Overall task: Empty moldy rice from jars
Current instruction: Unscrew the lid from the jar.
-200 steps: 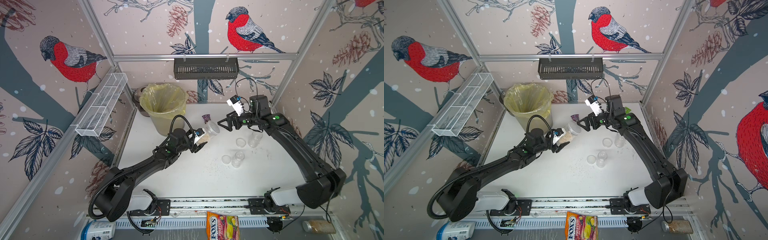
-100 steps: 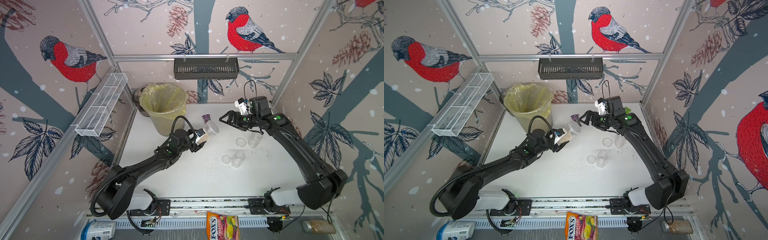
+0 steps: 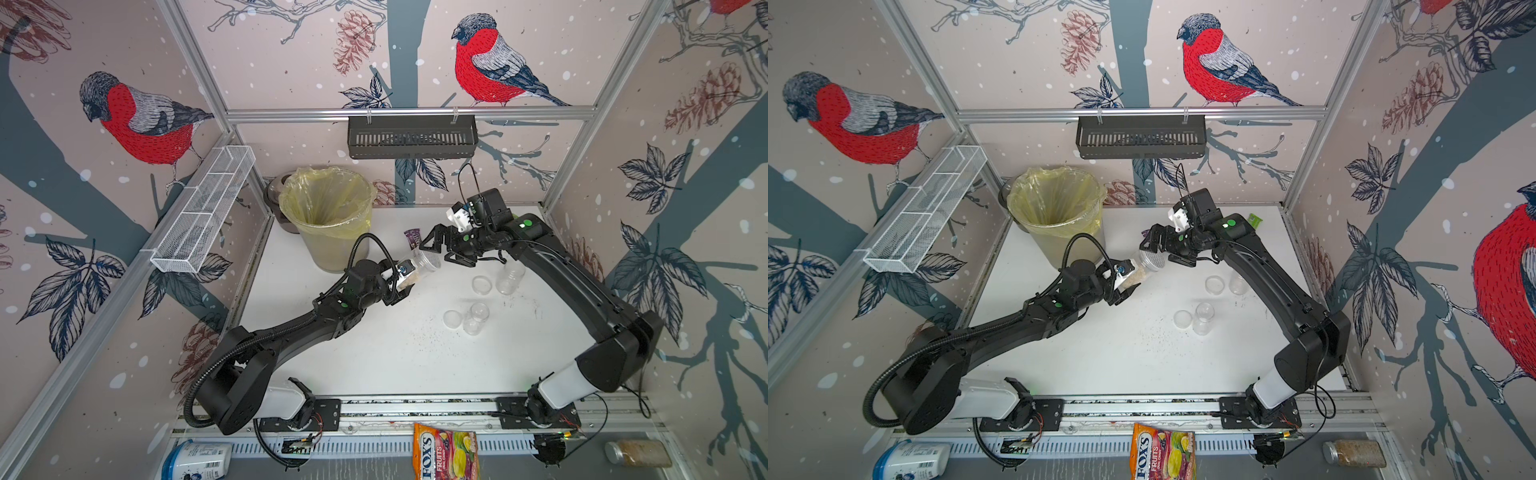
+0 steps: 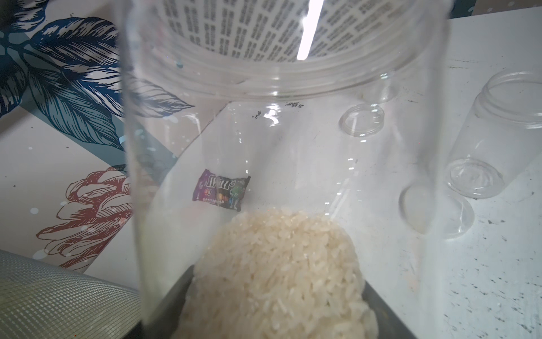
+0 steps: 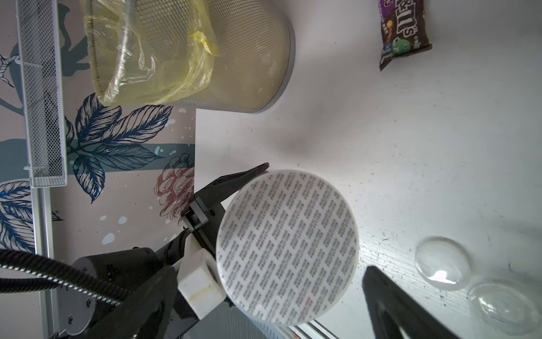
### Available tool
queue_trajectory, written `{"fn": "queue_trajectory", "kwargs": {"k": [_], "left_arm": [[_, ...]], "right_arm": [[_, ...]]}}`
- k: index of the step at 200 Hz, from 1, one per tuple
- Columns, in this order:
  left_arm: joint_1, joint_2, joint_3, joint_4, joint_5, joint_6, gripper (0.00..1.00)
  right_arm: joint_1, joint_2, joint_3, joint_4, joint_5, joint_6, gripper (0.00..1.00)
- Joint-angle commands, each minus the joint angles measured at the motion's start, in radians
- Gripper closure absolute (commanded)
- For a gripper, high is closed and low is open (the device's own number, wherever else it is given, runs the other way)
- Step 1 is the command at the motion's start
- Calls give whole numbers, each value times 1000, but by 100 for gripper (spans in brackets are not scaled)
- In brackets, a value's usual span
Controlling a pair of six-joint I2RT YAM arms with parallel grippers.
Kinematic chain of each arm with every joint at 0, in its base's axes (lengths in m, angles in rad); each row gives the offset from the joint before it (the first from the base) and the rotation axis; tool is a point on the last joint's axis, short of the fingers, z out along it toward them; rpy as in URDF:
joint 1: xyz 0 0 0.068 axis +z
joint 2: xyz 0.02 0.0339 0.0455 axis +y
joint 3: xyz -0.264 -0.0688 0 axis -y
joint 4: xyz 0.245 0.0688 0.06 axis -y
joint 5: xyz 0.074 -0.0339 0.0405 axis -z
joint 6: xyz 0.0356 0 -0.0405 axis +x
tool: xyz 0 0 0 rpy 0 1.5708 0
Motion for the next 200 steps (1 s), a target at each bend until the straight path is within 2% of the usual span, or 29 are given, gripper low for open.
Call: {"fn": "queue_trajectory", "kwargs": {"k": [1,80,145,200], "left_arm": [[-2,-5,7,48,1,13,81],[-2,-10,4,48,0,13,81],[-2,-11,6,50,4,12,82],[-2,-12,2,44,0,10,83]], "right_arm": [[21,24,36,-45,22,-29,0],[13,49,47,-65,29,-63,0],[5,55,18,-49,-30,-72,0],[4,68,30,-40,-73,-76,5]]}}
